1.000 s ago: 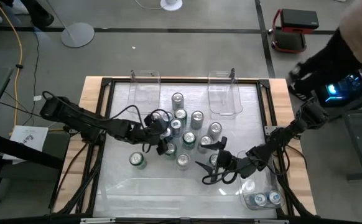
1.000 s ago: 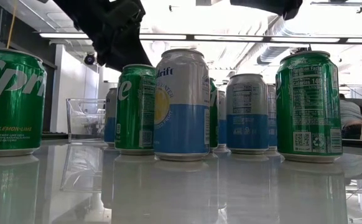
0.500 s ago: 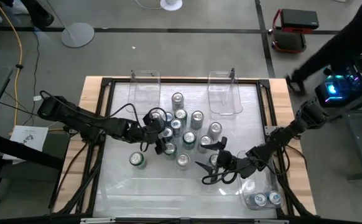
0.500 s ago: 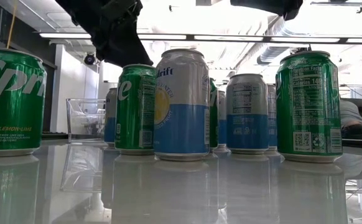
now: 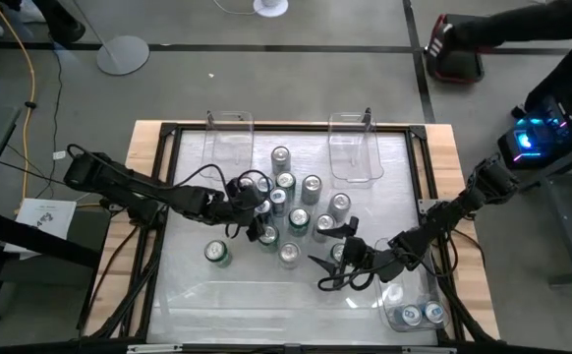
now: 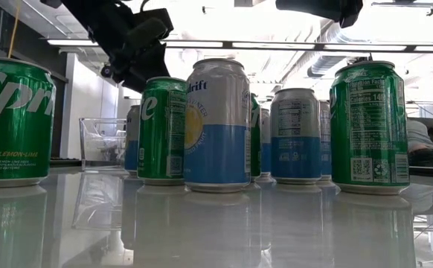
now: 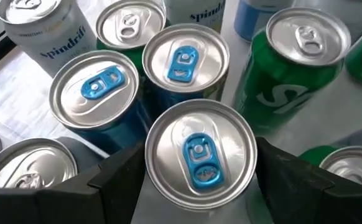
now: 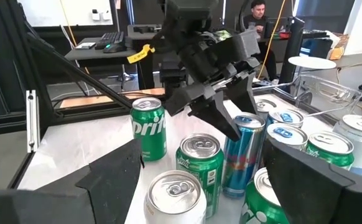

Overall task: Sort soda cans
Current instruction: Put the blue soda can into the bottom right transparent bin

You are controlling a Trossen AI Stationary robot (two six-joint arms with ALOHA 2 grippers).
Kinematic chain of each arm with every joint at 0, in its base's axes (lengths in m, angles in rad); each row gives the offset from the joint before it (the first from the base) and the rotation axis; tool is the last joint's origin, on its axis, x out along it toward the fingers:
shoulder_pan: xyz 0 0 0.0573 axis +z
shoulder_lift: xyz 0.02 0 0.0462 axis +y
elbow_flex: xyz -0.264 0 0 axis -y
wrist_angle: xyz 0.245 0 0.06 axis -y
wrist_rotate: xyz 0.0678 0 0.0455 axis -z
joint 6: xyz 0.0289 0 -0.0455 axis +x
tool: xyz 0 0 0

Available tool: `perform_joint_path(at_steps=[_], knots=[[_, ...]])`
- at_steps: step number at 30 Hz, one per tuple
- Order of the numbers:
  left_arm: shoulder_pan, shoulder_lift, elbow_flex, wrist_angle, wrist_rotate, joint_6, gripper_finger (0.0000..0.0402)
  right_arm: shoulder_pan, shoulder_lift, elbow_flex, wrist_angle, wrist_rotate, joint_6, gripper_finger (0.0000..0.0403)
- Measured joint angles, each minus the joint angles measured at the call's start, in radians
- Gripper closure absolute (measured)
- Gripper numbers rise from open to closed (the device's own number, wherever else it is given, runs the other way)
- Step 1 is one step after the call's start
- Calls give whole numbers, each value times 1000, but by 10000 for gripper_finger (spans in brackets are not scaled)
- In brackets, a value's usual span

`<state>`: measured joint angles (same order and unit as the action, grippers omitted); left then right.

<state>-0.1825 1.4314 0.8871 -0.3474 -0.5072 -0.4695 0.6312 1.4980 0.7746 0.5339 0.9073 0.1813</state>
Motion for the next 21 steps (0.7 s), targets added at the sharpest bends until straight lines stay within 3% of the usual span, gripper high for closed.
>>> perform_joint_path(at_steps=[8,13,21], knots=[[0,24,0,9,58,0,131,0,0,0,-9,-1,2,82],[-15,52,2,12,49,30,154,5,0,0,-13,5,2,82],[-41,44,-1,29,23,92,191,63,0,0,16,121,-28,82]])
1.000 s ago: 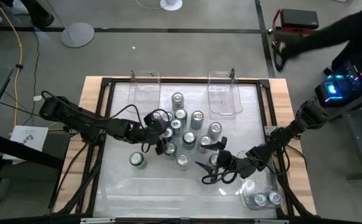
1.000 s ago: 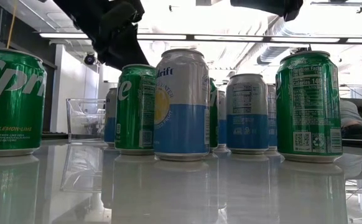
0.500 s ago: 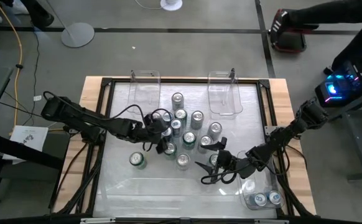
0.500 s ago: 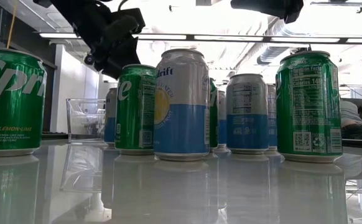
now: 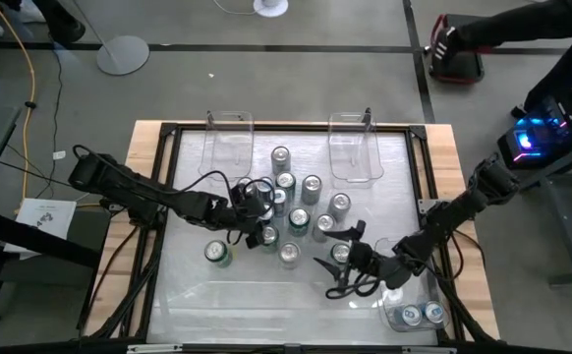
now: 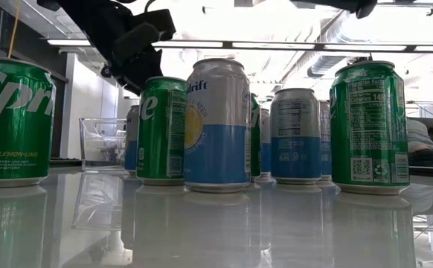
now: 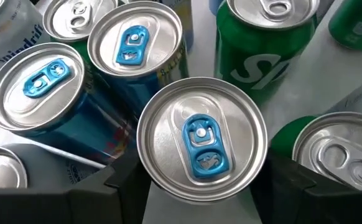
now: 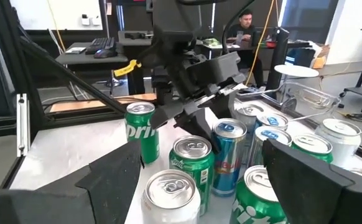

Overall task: Sort soda cans
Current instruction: Put the blue soda can into the bottom right transparent bin

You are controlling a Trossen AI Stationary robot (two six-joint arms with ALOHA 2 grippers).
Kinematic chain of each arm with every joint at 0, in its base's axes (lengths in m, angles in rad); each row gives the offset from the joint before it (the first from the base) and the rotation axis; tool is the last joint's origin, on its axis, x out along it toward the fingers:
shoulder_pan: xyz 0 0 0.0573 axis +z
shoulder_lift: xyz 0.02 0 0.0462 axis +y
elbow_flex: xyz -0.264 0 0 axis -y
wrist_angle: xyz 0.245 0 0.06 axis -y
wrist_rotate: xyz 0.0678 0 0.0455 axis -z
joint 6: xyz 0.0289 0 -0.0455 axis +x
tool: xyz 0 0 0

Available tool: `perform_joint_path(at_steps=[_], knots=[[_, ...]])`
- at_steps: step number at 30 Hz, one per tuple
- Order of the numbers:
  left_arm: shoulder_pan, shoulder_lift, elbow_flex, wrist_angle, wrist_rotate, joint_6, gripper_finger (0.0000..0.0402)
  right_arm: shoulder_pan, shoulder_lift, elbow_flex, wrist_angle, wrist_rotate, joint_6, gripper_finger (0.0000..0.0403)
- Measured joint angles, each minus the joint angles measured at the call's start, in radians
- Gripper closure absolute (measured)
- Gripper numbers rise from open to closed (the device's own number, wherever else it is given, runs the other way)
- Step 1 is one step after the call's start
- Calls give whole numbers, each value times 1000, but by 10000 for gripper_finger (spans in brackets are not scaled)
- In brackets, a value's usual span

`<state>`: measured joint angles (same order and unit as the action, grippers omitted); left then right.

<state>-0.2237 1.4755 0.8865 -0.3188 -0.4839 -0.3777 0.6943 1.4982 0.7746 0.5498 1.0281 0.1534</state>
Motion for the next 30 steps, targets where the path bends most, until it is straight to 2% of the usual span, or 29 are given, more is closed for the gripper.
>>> perform_joint_path(at_steps=[7,13,17,20,22,25,30], knots=[[-7,-52,3,2,-27,71,191,46,-2,0,42,64,-13,82],[-38,-128,93,-16,-44,203,191,110,-51,21,59,135,-83,82],[-81,-142,185,21,-32,368,191,155,-94,40,57,80,-109,82],[-116,-120,240,107,24,443,191,186,-127,44,51,14,-109,82],[-135,-94,269,163,79,450,191,210,-148,44,51,11,-106,82],[-160,-29,311,217,143,414,192,250,-173,44,44,37,-101,82],[-212,116,394,280,210,357,192,305,-206,44,-3,155,31,82]])
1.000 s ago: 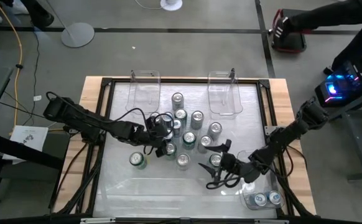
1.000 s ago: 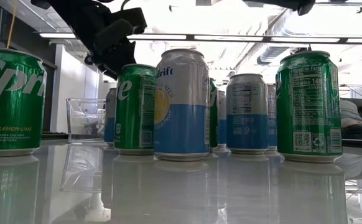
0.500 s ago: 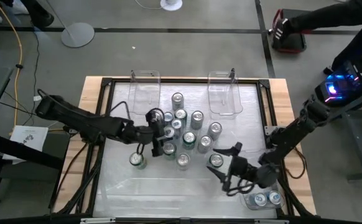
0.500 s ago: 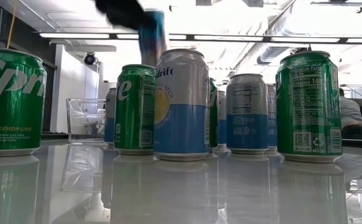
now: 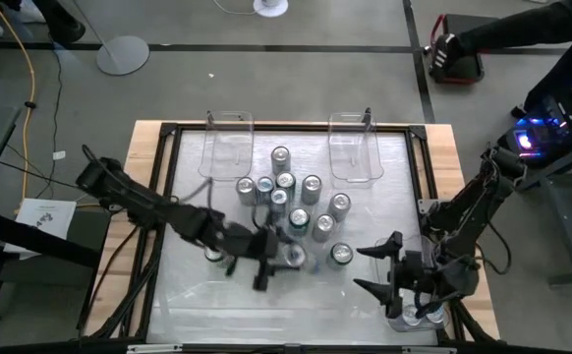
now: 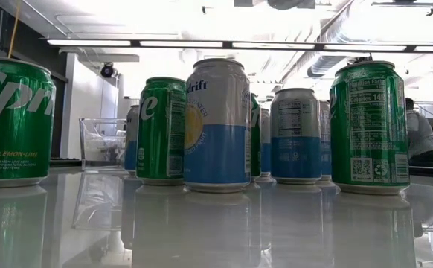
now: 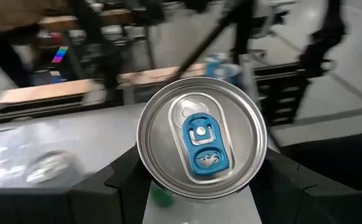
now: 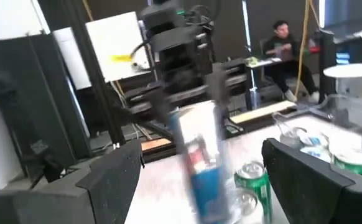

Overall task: Sort soda cans
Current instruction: Put the blue soda can into the bottom right transparent bin

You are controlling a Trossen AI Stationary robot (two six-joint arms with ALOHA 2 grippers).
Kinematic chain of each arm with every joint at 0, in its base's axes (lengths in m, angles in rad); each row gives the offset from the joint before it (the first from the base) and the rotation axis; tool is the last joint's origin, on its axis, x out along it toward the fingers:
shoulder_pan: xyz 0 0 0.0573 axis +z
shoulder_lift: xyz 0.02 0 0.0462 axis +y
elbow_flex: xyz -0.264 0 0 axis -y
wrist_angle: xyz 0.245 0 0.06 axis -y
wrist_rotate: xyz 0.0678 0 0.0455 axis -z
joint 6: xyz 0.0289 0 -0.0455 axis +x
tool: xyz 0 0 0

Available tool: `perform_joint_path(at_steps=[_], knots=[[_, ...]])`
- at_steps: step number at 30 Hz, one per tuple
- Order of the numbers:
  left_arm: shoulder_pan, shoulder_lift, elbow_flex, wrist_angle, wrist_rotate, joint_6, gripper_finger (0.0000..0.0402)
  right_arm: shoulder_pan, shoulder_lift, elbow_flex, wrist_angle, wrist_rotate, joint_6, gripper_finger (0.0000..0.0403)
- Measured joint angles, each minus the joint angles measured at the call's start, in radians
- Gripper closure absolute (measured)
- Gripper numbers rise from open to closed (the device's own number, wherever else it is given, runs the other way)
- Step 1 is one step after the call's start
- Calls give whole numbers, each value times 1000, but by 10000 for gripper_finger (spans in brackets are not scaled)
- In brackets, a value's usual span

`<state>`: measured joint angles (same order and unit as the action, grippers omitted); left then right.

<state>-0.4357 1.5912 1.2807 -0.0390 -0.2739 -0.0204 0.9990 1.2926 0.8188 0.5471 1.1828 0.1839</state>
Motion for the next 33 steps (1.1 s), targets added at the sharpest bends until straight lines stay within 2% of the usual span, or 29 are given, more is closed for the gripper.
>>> perform_joint_path(at_steps=[3,9,13,23,33], knots=[[-29,99,58,1,7,-35,192,24,2,0,-61,23,78,82],[-53,299,162,9,4,-128,192,32,9,0,-304,23,405,82],[-53,395,217,-1,4,-168,187,22,35,0,-383,33,529,82],[-27,479,240,-75,16,-170,174,0,106,0,-392,9,587,82],[-21,477,240,-86,22,-162,168,-77,130,0,-402,-142,627,82]])
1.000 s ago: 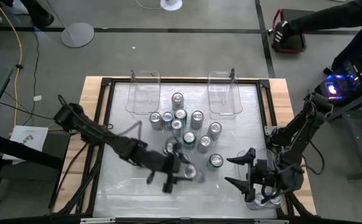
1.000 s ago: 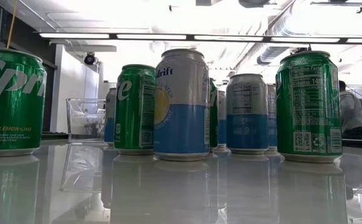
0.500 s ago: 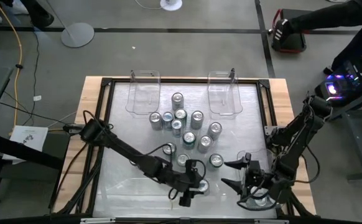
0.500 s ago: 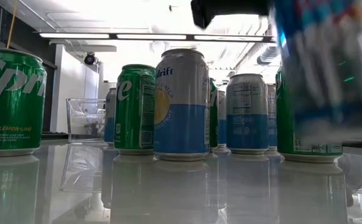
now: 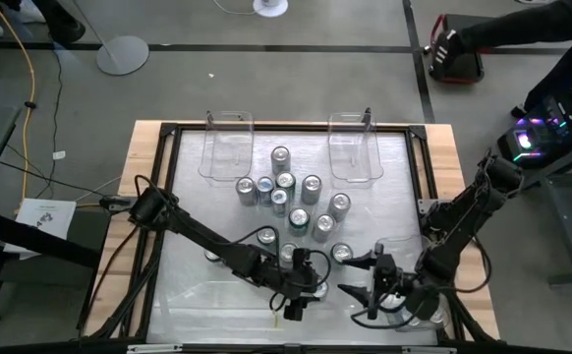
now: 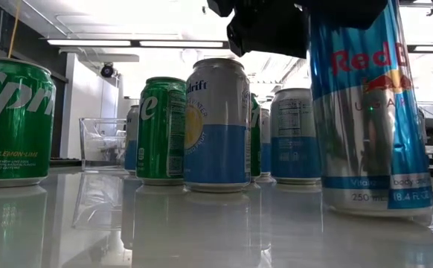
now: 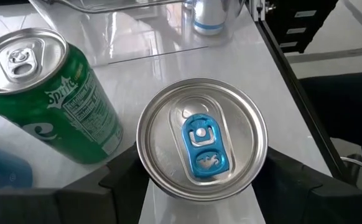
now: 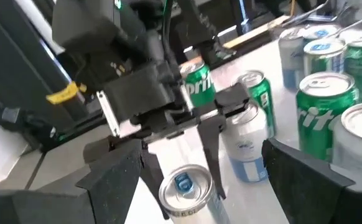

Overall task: Sort soda cans
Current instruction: Put the blue soda can into the bottom right transparent bin

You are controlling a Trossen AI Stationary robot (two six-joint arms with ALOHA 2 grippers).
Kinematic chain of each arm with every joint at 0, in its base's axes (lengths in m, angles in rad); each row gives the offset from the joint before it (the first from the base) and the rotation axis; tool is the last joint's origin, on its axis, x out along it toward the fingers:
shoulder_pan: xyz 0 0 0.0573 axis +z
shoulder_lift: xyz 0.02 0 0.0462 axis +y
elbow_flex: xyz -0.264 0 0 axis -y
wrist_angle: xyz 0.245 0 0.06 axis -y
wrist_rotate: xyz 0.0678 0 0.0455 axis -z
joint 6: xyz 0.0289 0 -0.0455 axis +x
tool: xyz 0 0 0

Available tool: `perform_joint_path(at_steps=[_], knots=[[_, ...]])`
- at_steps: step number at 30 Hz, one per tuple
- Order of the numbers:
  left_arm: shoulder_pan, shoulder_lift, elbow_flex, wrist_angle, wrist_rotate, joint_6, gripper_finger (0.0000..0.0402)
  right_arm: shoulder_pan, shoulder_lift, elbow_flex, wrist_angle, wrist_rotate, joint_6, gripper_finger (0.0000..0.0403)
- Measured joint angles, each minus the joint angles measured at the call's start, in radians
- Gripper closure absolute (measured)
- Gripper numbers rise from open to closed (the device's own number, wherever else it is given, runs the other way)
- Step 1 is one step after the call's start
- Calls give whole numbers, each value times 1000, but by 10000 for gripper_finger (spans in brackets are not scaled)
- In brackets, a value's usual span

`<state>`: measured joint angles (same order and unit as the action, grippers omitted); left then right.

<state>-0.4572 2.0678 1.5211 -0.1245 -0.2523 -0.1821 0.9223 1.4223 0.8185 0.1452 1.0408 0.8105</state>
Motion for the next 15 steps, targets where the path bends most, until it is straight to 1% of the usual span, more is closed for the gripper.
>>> perform_joint_path(at_steps=[3,6,8,10,15], knots=[[0,0,0,1,1,1,148,-23,0,0,-15,-65,-26,82],[0,-2,0,14,16,-3,119,-54,0,0,-38,-155,-56,82],[0,-4,0,26,17,-16,103,-75,0,0,-39,-214,-95,82],[0,-9,0,27,24,-16,92,-94,0,0,-40,-260,-167,82],[-4,-58,0,3,33,-23,86,-133,0,0,-8,-286,-342,82]])
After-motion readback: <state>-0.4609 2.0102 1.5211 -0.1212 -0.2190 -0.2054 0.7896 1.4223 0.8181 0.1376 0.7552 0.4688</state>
